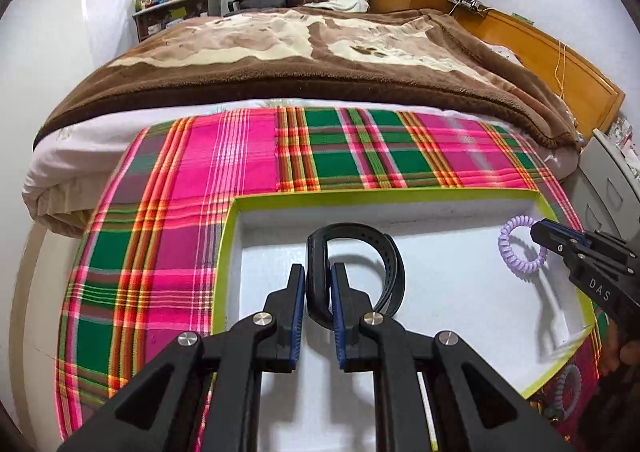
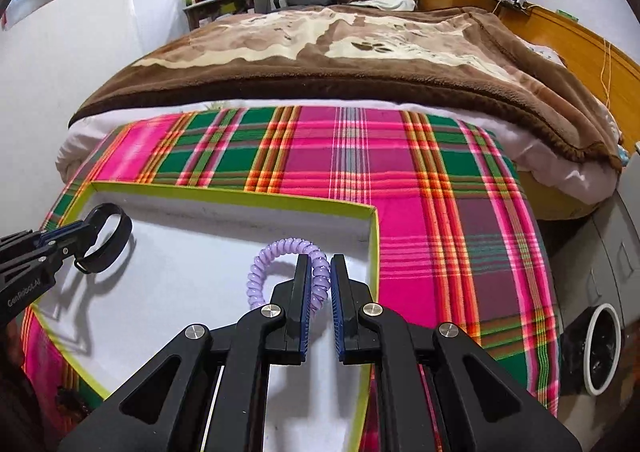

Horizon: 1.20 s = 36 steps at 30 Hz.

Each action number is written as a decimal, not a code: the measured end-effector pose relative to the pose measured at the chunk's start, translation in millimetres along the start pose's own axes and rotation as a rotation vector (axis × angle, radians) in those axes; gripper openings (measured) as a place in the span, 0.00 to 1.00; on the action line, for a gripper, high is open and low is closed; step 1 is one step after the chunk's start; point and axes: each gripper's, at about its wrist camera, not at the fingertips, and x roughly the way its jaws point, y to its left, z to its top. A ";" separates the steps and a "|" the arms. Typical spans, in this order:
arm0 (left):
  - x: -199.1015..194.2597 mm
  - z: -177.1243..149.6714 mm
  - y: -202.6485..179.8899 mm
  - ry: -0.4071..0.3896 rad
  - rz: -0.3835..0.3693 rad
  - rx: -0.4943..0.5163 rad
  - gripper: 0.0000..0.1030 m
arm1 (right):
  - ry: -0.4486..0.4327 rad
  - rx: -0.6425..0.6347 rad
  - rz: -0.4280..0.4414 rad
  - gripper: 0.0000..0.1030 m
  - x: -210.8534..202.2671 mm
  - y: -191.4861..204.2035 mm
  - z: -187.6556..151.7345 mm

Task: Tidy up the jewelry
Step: 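Carry the black bracelet and lavender coil into the tray and release both, then grasp the beaded bracelet with the left tool while the right tool grasps the red charm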

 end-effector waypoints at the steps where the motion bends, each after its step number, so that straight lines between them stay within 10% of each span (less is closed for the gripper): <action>1: 1.6 -0.6 0.7 0.002 0.001 -0.001 0.14 | -0.001 -0.004 0.001 0.10 0.7 -0.1 0.0; 13: 3.1 1.7 6.1 0.009 -0.013 -0.025 0.16 | 0.005 -0.031 -0.034 0.10 7.5 5.6 -0.2; 20: -15.1 3.4 6.2 -0.024 -0.033 -0.033 0.36 | -0.026 -0.025 -0.014 0.37 -6.9 5.3 -0.9; 36: -92.7 -51.6 12.0 -0.103 -0.123 -0.045 0.48 | -0.122 0.019 0.066 0.37 -95.3 3.2 -56.6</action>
